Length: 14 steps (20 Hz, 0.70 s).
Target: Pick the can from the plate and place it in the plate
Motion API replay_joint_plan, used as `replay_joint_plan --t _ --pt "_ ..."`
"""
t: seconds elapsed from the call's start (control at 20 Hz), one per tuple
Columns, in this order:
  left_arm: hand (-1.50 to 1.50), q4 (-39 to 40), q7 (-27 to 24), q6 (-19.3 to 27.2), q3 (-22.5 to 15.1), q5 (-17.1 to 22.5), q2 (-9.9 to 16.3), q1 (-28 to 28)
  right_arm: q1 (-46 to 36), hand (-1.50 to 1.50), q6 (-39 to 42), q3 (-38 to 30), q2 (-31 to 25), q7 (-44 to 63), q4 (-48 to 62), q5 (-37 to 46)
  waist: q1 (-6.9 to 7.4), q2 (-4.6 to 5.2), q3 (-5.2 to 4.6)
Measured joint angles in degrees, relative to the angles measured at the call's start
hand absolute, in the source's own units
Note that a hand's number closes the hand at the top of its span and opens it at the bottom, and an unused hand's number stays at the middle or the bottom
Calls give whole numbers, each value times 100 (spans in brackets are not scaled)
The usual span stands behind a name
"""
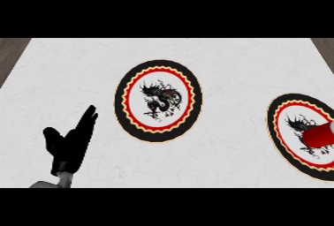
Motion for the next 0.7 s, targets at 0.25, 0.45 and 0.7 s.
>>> replay_joint_plan --t 0.25,0.45,0.7 --pt "0 -89 321 39 -5 -39 -46 -18 547 -150 601 -15 -521 -3 79 259 30 -19 -14" --pt "0 -133 391 86 -12 -101 -60 -11 921 -150 1128 336 -1087 377 -67 653 58 -23 -19" --pt "0 -130 376 109 -41 -215 -156 -1 1111 -150 1435 722 -1440 1122 -631 999 82 -31 -22"
